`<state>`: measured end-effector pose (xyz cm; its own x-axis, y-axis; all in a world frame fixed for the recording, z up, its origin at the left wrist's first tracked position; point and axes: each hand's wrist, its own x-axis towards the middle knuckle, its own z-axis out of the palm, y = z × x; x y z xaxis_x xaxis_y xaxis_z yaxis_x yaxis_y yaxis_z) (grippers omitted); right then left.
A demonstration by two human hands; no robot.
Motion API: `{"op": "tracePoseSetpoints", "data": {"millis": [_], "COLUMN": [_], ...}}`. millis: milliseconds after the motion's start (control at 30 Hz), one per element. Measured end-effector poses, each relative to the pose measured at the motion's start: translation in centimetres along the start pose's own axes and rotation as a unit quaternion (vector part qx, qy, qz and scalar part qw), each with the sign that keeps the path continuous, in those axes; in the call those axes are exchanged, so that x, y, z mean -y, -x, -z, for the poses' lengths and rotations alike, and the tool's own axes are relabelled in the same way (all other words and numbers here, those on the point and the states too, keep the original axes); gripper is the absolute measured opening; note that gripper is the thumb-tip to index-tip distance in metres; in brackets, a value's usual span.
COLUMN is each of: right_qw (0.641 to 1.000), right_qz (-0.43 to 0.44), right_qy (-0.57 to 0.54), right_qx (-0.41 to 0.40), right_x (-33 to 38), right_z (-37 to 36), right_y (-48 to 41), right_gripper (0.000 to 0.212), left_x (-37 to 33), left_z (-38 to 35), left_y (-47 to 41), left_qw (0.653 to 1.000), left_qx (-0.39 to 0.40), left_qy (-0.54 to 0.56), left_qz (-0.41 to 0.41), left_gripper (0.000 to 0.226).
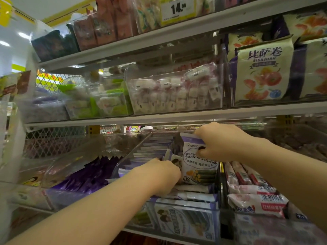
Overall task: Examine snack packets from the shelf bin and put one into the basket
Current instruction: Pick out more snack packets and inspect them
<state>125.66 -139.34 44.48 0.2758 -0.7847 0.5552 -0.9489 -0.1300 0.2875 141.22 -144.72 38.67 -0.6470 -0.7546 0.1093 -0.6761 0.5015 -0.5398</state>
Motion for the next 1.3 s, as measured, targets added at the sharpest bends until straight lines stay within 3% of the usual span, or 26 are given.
{"op": "tracePoseSetpoints", "data": {"millis": [133,233,400,533,633,733,900,1000,1167,1300], "right_qw": [1.0,1.0,1.0,0.999,0.997,0.993,0.986,0.984,0.979,0.978], "right_qz": [0.003,0.007,0.008,-0.016,-0.026,-0.029,-0.007,0.008,0.02,0.007], "right_qy": [0.005,0.008,-0.005,-0.032,-0.054,-0.082,-0.078,-0.048,-0.072,-0.037], "right_qx": [0.001,0.004,0.0,0.025,0.056,0.08,0.147,0.171,0.191,0.203], "right_x": [0.0,-0.1,-0.5,-1.1,-1.5,-2.0,-1.0,-0.3,0.3,1.6], "right_z": [0.0,0.1,-0.2,-0.7,-0.8,-0.6,-1.4,-2.2,-2.2,-2.8], "right_y": [0.1,0.1,-0.3,-0.9,-1.4,-1.8,-1.9,-1.9,-1.0,-1.1], "right_gripper": [0.023,0.026,0.02,0.027,0.033,0.02,0.014,0.01,0.015,0.028], "left_x": [-0.4,-0.1,1.4,2.7,3.6,4.4,4.4,4.9,6.1,6.8], "left_z": [-0.4,0.0,0.3,0.1,0.0,-0.6,-1.3,-1.5,-2.5,-3.3], "left_y": [-0.1,-0.1,1.1,2.4,3.2,4.1,5.8,6.9,9.5,10.9], "left_qw": [0.997,0.998,0.995,0.976,0.953,0.923,0.868,0.822,0.764,0.746], "left_qx": [0.04,0.042,-0.038,-0.134,-0.191,-0.277,-0.453,-0.524,-0.591,-0.605], "left_qy": [-0.063,-0.047,0.088,0.169,0.23,0.26,0.173,0.183,0.257,0.273], "left_qz": [0.005,0.007,0.004,-0.016,-0.034,-0.053,-0.109,-0.123,-0.019,0.056], "left_gripper": [0.035,0.029,0.029,0.021,0.02,0.019,0.027,0.027,0.039,0.048]}}
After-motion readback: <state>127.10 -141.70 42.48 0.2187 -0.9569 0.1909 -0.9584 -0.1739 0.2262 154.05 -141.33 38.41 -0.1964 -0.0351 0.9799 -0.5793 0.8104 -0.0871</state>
